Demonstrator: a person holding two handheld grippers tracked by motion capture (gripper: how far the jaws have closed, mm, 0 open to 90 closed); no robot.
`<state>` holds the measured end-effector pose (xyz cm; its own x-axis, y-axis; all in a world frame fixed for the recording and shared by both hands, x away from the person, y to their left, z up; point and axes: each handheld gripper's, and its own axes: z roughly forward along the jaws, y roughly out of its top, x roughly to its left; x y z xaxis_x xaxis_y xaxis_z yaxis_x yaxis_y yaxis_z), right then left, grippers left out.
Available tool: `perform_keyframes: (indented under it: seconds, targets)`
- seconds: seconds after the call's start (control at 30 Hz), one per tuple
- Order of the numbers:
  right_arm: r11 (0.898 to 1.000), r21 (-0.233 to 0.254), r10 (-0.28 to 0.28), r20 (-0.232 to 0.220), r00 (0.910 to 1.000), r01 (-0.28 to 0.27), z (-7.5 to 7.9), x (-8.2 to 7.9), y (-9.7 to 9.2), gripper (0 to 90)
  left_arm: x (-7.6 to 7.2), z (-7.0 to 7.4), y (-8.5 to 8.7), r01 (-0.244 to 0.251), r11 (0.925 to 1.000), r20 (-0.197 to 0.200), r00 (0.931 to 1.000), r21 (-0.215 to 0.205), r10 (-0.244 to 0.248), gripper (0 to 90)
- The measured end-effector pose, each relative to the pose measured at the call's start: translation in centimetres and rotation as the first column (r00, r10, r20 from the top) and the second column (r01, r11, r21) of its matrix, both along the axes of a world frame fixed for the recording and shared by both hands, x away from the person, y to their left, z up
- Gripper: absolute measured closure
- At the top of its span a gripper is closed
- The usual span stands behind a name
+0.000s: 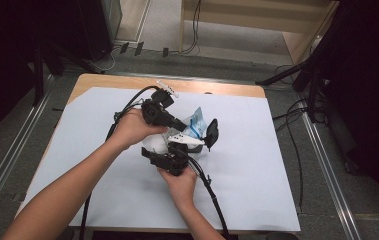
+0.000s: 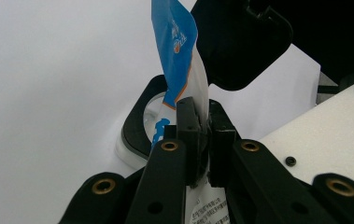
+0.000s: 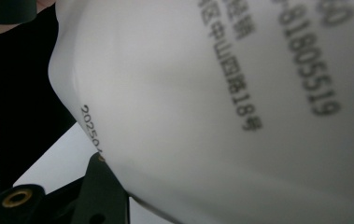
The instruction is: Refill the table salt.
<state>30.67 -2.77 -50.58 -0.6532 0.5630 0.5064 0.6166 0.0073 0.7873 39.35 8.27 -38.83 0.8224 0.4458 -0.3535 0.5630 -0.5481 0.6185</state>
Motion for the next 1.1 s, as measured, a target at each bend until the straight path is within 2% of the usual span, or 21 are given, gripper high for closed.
perform_keyframes:
  seconds: [1.1]
  targets:
    - [1.0,0.024,-0.006,-0.012,0.9999,0.007,0.1,0.05,0.14,54.2,0.01,0.14,0.03,-0.001,1.0,-0.002,1.0,0.005,0.001,87.1]
